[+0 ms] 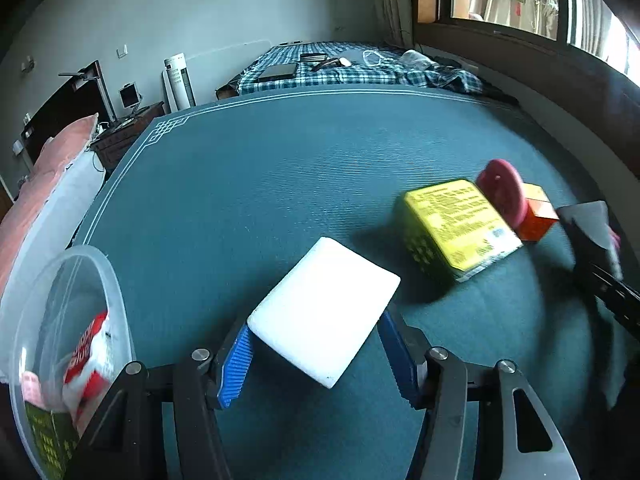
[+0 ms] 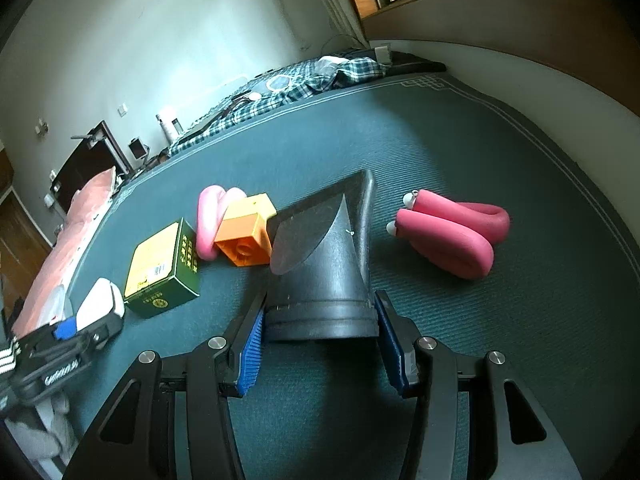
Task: Organize objects
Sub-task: 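Grasp the black funnel with the right gripper while the left grasps the white block, then carry the white block over the bowl while the right carries the funnel there, then release the funnel into the bowl with the right gripper while the left drops the block, then move the right gripper to the pink roller while the left approaches the yellow box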
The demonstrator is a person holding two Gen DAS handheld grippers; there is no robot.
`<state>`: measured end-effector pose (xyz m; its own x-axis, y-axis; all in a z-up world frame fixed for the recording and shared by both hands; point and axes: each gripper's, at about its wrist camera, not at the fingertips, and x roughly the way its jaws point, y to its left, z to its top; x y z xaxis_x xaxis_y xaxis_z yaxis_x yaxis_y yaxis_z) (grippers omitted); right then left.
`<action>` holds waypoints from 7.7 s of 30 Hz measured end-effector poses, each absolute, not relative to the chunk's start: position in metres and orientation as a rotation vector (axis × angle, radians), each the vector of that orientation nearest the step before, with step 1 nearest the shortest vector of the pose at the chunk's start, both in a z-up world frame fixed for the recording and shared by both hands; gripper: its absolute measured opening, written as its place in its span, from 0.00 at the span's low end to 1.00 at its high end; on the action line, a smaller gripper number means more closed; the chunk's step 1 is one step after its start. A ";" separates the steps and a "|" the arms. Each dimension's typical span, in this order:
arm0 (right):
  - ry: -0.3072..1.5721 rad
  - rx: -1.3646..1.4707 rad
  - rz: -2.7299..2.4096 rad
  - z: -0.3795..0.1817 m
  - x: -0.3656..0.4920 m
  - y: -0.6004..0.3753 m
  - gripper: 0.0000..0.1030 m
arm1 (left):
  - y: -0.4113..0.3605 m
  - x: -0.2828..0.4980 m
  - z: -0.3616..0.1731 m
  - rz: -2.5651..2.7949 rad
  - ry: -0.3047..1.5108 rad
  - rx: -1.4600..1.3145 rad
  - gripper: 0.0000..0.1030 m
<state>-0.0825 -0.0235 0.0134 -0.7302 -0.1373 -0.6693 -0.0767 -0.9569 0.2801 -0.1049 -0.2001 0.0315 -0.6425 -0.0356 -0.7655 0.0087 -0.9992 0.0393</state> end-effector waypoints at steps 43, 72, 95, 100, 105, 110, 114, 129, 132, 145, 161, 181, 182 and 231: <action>-0.414 1.003 -2.921 0.037 -0.066 -0.027 0.49 | -0.234 -0.037 0.069 -2.842 0.070 1.172 0.61; -0.253 0.866 -2.693 0.090 -0.051 -0.185 0.49 | -0.411 -0.018 0.058 -2.646 0.301 1.037 0.62; -0.005 0.872 -2.462 0.082 -0.085 -0.341 0.49 | -0.449 -0.006 0.054 -2.647 0.514 0.924 0.83; 0.031 0.875 -2.426 0.077 -0.090 -0.362 0.49 | -0.449 0.010 0.070 -2.625 0.463 0.762 0.83; 0.080 0.884 -2.388 0.071 -0.098 -0.381 0.49 | -0.451 0.013 0.071 -2.583 0.410 0.729 0.83; 0.118 0.898 -2.353 0.064 -0.101 -0.395 0.49 | -0.455 0.010 0.067 -2.561 0.417 0.732 0.84; 0.140 0.912 -2.332 0.057 -0.103 -0.400 0.49 | -0.459 0.011 0.066 -2.546 0.440 0.719 0.83; 0.147 0.899 -2.318 0.055 -0.101 -0.397 0.51 | -0.466 0.017 0.067 -2.529 0.540 0.641 0.84; 0.127 0.896 -2.317 0.058 -0.097 -0.389 0.51 | -0.465 0.017 0.066 -2.529 0.535 0.646 0.84; 0.096 0.908 -2.376 0.061 -0.082 -0.360 0.51 | -0.451 0.018 0.071 -2.570 0.494 0.665 0.87; -0.056 0.972 -2.456 0.055 -0.050 -0.278 0.51 | -0.414 0.021 0.078 -2.661 0.397 0.754 0.95; -0.266 1.099 -2.603 0.029 -0.042 -0.158 0.59 | -0.333 0.006 0.092 -2.784 0.246 0.844 1.00; -0.277 1.105 -2.614 0.028 -0.043 -0.150 0.59 | -0.326 0.004 0.092 -2.791 0.232 0.850 1.00; -0.288 1.112 -2.868 0.025 -0.105 0.044 0.64 | -0.142 -0.135 0.045 -2.884 0.191 1.350 1.00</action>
<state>-0.1054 0.0437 0.0250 -0.7397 -0.1157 -0.6630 -0.0185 -0.9812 0.1919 -0.1347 -0.1423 0.0445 -0.6408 0.0946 -0.7619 0.0069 -0.9916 -0.1289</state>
